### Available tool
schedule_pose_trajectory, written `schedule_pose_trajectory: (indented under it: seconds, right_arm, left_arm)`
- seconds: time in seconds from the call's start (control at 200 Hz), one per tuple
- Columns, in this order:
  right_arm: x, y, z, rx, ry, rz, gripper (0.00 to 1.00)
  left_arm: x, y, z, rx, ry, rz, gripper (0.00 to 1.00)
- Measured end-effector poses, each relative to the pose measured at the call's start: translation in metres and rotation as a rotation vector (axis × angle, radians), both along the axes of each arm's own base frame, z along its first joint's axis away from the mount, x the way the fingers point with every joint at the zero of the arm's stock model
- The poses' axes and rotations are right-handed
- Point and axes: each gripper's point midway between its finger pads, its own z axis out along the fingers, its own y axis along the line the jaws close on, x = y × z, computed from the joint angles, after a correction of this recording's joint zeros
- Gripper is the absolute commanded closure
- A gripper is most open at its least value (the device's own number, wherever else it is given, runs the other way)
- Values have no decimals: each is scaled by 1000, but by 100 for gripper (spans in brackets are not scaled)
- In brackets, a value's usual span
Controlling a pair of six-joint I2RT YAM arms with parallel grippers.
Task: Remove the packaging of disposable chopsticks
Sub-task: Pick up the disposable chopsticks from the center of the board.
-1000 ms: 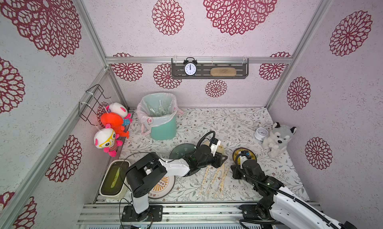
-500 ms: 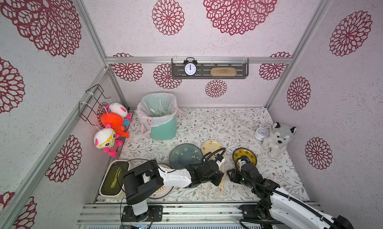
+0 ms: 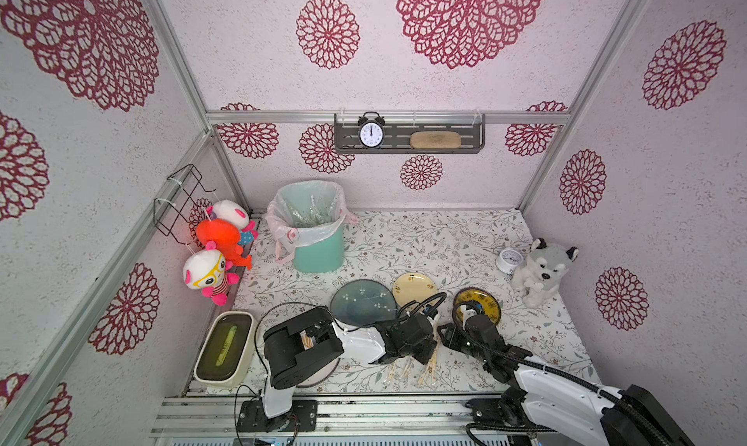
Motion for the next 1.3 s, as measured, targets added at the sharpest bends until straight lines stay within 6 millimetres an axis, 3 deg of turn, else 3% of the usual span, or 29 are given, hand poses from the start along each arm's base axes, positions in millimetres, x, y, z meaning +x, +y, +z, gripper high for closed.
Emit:
schedule_pose_trajectory:
  seconds: [0.615, 1.026, 1.301]
  right_arm:
    - [7, -1, -5, 59, -45, -54, 75]
    - [3, -11, -8, 59, -60, -88, 100]
    - [3, -13, 2, 76, -93, -95, 100]
  left_arm:
    - [4, -3, 0, 1, -12, 10, 100]
    - [17, -13, -1, -38, -27, 22, 100]
    - [20, -10, 0, -43, -30, 29, 100]
